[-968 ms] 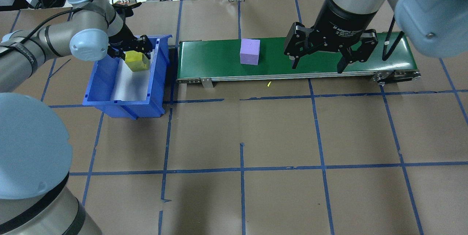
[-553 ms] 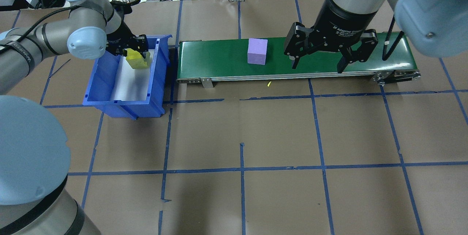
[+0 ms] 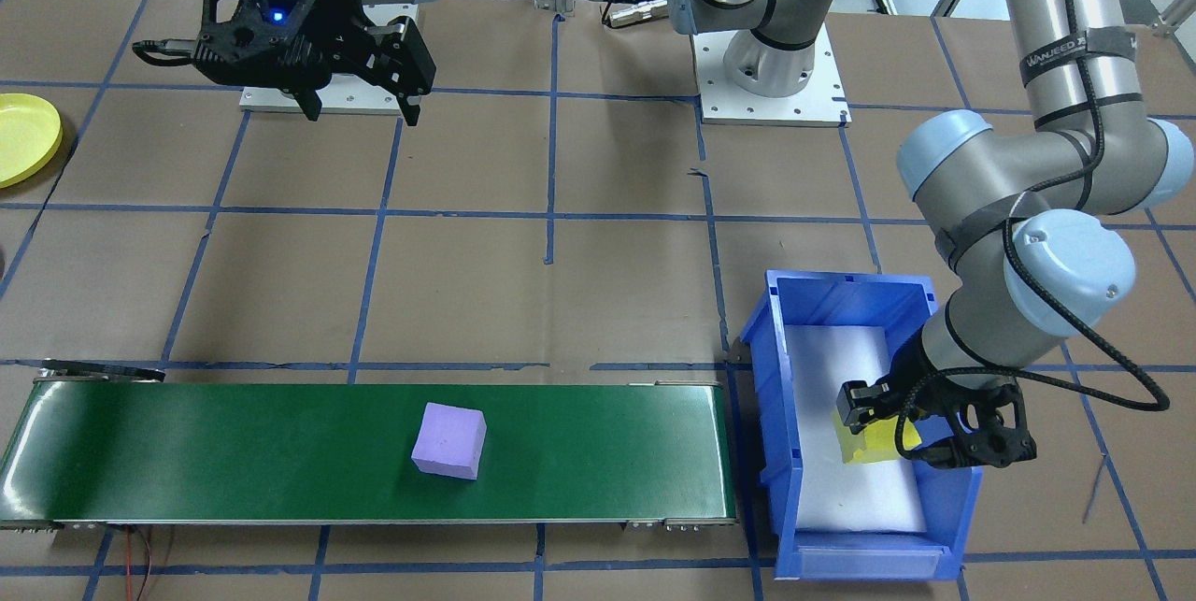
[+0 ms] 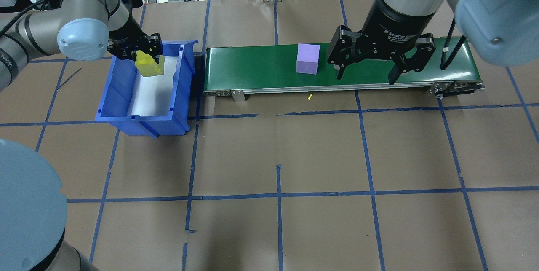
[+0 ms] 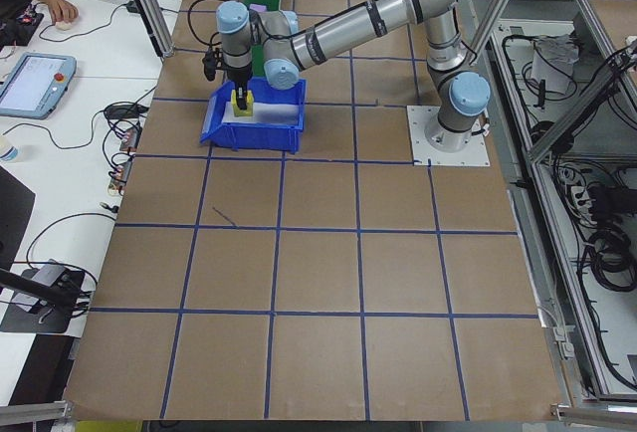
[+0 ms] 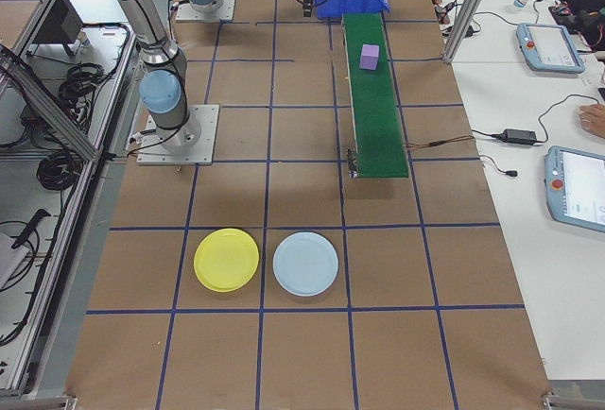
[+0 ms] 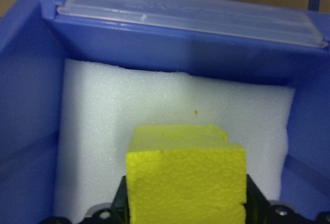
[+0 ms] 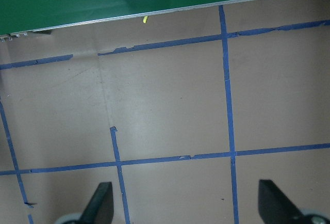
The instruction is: Move block left to right into plate
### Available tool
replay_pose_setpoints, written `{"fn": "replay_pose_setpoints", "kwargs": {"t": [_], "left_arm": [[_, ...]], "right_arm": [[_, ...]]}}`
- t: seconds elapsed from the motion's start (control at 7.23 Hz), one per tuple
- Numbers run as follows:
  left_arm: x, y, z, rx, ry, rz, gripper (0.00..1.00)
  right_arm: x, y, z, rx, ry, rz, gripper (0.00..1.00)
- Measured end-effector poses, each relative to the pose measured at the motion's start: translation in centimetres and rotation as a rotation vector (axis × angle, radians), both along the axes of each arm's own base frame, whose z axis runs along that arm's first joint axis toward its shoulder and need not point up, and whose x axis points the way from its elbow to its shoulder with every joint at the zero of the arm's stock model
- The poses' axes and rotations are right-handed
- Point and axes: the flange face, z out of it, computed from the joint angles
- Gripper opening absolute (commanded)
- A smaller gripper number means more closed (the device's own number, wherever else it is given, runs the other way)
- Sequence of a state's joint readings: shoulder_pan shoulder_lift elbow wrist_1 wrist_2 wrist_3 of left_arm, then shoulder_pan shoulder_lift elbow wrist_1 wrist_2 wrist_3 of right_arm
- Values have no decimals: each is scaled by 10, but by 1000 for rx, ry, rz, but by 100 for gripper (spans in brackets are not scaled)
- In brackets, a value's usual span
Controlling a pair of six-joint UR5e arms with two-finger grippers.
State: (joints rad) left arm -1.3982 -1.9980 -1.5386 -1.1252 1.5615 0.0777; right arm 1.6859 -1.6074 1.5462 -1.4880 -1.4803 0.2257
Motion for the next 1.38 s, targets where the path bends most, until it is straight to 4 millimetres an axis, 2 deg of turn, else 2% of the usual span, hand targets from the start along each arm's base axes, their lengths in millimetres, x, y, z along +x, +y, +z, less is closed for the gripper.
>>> {"fn": "replay_pose_setpoints", "kwargs": {"t": [0.28, 0.55, 0.69, 0.97, 1.38], "left_arm": [[-9, 11, 27, 2, -12, 5, 8], [-48, 22, 51, -22, -19, -49, 2], [-67, 25, 57, -31, -16, -78, 2], [-110, 30, 56, -47, -3, -131, 1], [-171, 26, 34, -89, 41, -140, 2]], "right_arm": [[0, 0, 0, 0, 0, 0, 100], [0, 0, 0, 0, 0, 0, 100], [1, 1, 1, -3, -1, 1, 100], [1, 1, 2, -8, -1, 1, 100], [2, 1, 1, -8, 0, 8, 100]]}}
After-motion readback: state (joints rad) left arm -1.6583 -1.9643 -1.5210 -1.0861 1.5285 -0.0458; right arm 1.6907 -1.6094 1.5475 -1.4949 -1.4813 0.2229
